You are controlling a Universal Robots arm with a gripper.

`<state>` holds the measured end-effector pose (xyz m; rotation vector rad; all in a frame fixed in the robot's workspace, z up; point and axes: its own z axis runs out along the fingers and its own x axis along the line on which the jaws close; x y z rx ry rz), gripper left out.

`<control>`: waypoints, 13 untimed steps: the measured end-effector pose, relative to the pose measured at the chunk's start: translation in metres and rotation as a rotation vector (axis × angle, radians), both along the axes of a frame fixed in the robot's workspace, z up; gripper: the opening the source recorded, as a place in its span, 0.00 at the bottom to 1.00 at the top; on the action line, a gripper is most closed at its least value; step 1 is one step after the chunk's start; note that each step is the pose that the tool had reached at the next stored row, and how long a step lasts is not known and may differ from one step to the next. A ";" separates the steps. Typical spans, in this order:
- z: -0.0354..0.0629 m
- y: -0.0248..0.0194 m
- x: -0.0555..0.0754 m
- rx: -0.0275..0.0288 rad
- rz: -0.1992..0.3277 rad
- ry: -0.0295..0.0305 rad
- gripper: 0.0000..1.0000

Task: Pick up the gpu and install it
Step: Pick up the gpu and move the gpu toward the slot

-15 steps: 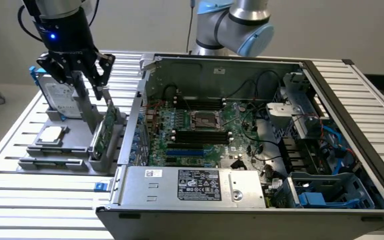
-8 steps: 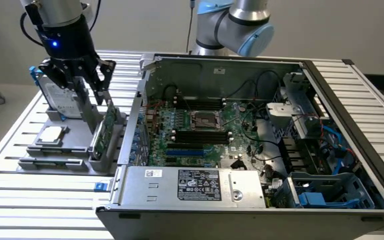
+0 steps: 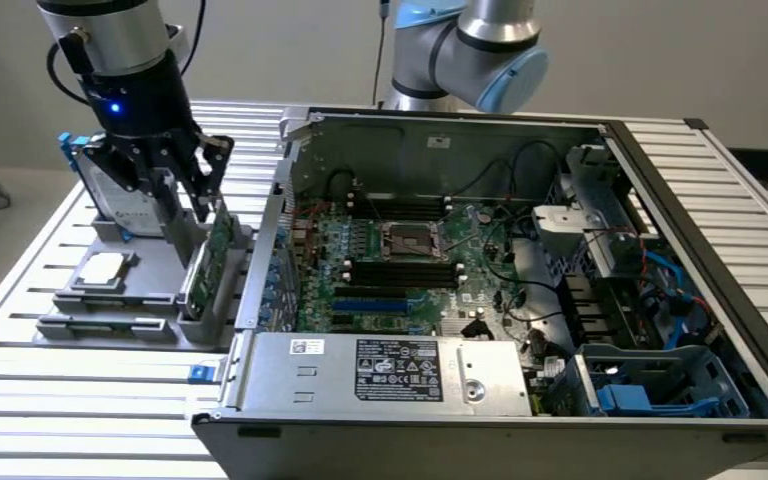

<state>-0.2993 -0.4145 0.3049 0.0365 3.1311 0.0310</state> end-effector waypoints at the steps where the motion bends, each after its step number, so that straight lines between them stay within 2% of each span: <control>1: -0.0019 -0.0004 0.000 0.0000 0.000 0.0000 0.42; 13: -0.0237 -0.0034 0.000 0.0000 0.000 0.0000 0.42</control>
